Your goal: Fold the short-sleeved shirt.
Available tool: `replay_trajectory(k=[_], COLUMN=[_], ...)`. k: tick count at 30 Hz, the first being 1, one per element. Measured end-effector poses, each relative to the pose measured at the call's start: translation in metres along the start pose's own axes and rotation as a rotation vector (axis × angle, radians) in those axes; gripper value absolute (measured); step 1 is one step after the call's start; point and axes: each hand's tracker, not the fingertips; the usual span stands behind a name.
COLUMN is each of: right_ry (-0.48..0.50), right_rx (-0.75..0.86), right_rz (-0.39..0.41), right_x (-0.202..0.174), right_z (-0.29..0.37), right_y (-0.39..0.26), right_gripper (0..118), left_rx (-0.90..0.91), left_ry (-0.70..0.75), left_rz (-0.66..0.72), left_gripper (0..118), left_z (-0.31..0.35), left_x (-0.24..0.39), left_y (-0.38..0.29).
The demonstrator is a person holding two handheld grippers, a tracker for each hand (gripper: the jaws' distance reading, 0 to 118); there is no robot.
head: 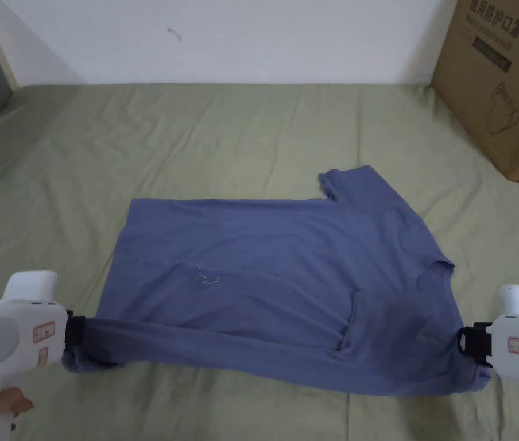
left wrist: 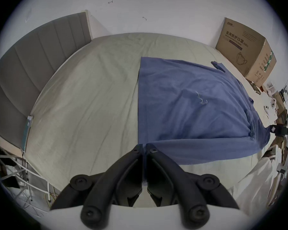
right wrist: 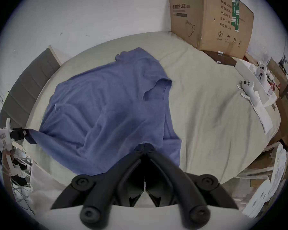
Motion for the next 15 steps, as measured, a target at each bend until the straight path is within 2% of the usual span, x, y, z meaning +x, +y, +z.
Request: replay_trajectory(k=[5,9,11,12,14,15], right_ry=[-0.055,-0.095,-0.108,-0.113,-0.156,-0.154], right_rx=[0.035,0.014,-0.007,-0.031,-0.032,-0.035], right_rz=[-0.008,-0.090,-0.106,-0.106,-0.083,-0.079], right_x=[0.013,0.033,0.039,0.040,0.038,0.038], right_z=[-0.012,-0.042,-0.059,-0.067,-0.077,-0.080], right_y=[0.041,0.067,0.070,0.070,0.066,0.064], right_gripper=[0,0,0,0,0,0], left_rx=[-0.008,-0.052,-0.089,-0.092,-0.110,-0.110], left_ry=[0.032,0.050,0.063,0.063,0.084,0.083], left_rz=[-0.032,-0.055,-0.071,-0.078,-0.084,-0.076], left_gripper=[2,2,5,12,65,84], left_z=[-0.022,-0.059,-0.073,-0.077,-0.082,-0.083], left_x=[0.000,0.003,0.007,0.008,0.007,0.005], left_y=[0.037,0.058,0.060,0.059,0.057,0.056])
